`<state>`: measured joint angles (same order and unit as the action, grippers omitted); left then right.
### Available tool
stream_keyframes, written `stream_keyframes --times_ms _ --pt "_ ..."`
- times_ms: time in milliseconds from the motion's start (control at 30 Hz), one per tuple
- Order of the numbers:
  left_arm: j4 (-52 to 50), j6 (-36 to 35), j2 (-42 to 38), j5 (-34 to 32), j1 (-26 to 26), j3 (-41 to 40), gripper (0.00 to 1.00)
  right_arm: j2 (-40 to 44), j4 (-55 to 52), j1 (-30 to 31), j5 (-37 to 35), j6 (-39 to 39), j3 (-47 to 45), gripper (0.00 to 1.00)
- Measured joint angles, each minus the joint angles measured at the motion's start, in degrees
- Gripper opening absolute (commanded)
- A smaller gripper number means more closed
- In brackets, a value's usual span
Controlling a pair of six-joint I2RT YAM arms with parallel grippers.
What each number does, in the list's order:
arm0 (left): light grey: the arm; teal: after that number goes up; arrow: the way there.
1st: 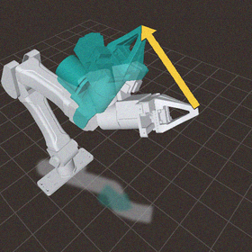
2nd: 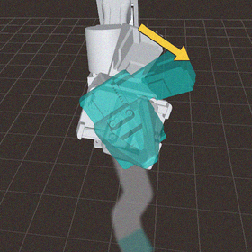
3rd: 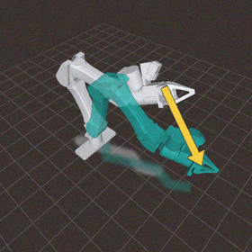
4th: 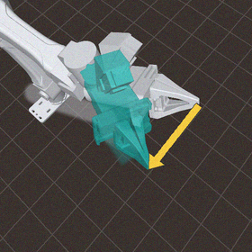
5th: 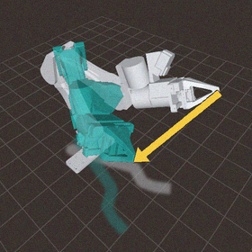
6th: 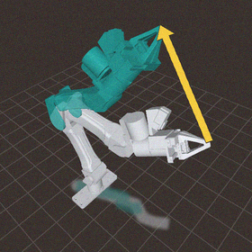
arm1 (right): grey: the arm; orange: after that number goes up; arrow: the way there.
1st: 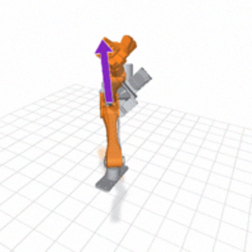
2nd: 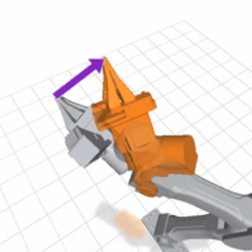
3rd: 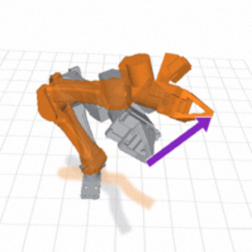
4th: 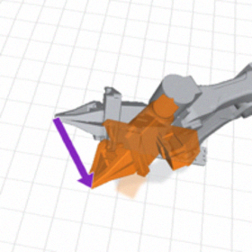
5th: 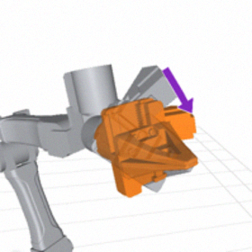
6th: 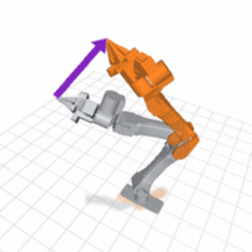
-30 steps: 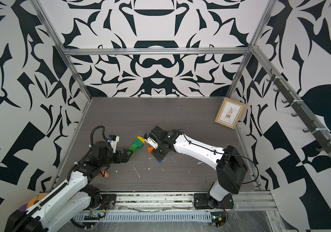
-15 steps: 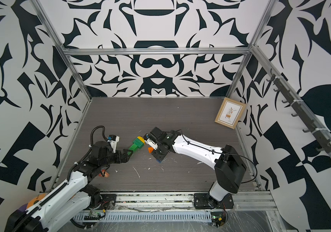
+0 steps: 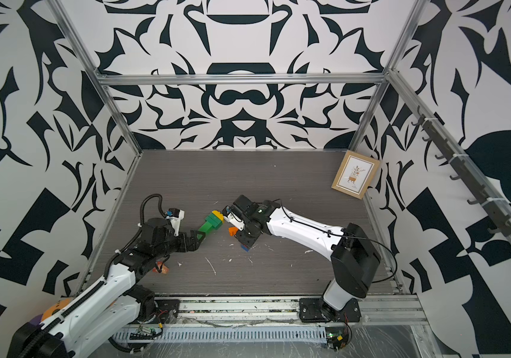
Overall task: Assemble an ice cream with lego
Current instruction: Assemble the lego brick with the lego brick.
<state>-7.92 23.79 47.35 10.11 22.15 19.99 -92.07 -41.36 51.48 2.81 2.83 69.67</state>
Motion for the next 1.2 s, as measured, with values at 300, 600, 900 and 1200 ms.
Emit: stream_keyframes --times_ms 300,600,900,1200 --pt "0.0 -0.02 0.02 -0.02 0.0 0.0 0.99 -1.42 -0.63 -0.68 1.29 -0.13 0.81 0.18" --pt "0.0 0.0 -0.15 -0.07 0.0 0.0 0.99 -2.73 -0.68 -1.81 2.86 -3.15 0.28 0.14" --pt "0.0 0.04 -0.76 -0.09 0.0 0.0 0.99 -1.22 0.37 1.03 -2.36 -10.95 0.04 0.29" --pt "0.0 0.17 -0.79 -0.07 0.0 0.0 0.99 -1.2 2.38 2.8 -6.8 -16.09 -0.11 0.48"
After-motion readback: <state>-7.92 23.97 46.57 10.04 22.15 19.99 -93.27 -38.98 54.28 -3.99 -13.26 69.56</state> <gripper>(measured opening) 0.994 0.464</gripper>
